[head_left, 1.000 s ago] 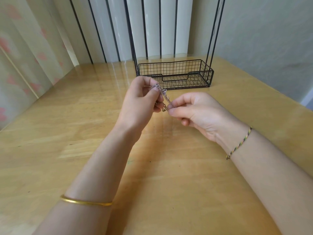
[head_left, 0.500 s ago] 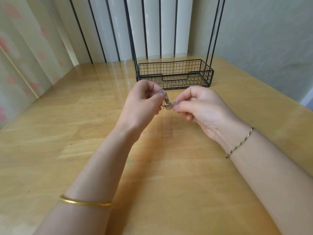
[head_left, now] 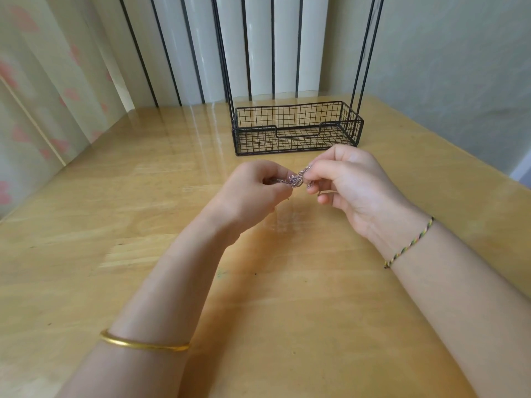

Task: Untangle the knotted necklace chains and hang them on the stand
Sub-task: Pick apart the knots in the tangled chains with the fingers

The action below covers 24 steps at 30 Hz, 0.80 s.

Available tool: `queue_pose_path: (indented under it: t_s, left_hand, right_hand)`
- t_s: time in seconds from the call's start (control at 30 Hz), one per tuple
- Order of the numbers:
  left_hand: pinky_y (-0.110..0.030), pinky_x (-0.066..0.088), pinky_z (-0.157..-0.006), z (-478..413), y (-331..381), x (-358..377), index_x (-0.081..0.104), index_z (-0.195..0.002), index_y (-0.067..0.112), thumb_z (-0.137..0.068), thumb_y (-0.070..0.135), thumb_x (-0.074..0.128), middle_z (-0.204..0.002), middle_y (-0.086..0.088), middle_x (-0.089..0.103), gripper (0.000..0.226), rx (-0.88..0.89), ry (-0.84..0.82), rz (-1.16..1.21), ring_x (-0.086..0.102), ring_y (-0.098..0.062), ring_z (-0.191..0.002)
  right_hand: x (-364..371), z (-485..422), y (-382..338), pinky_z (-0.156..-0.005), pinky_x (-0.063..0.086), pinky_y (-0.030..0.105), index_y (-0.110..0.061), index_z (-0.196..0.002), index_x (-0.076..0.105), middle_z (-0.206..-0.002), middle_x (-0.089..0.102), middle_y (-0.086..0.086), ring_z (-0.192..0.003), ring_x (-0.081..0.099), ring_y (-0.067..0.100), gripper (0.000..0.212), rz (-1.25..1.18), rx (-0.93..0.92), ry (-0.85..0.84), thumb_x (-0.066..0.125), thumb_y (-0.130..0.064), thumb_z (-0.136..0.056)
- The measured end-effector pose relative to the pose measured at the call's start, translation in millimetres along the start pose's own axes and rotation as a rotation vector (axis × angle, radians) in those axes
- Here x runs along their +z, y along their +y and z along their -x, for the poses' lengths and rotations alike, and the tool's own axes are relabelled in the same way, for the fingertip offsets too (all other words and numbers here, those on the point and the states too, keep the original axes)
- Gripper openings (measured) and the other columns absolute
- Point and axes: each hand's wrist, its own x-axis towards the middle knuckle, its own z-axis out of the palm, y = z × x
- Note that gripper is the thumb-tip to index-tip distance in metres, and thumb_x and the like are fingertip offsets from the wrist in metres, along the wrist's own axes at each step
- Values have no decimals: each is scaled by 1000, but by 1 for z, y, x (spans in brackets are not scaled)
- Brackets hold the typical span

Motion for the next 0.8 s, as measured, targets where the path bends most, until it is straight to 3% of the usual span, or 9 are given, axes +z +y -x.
queue_pose_path:
  t_s: [0.27,0.47,0.7,0.8]
  left_hand:
    - [-25,37,-55,-3,-5,-2,61,-78,14,-90,15,59,-66,2,48,12,-52,33,105,40,-14,-59]
    - [-33,33,-62,-5,-9,-3,64,-91,2,-93,20,57,-60,2,40,19,-72,28,93,34,-16,-58]
    - [-30,36,-61,0,-5,-5,65,-92,1,-89,24,63,-61,3,43,23,-62,-37,70,39,-16,-61]
    - [-28,35,-58,1,-3,-5,64,-85,7,-87,20,66,-62,3,43,13,-50,-37,76,38,-15,-60]
  right_hand:
    - [0,-1,2,-51,44,24,-11,-76,53,-70,56,6,-56,53,12,18,9,24,-67,58,5,-82]
    - [1,-1,3,-52,46,24,-10,-79,53,-73,56,7,-58,54,12,17,23,-3,-73,59,5,-84]
    - [0,-3,4,-54,46,25,-10,-77,53,-72,58,7,-59,54,12,18,36,-24,-33,57,6,-84]
    - [0,-3,3,-53,45,25,-11,-76,53,-70,58,6,-58,54,12,19,35,-33,-24,56,7,-82]
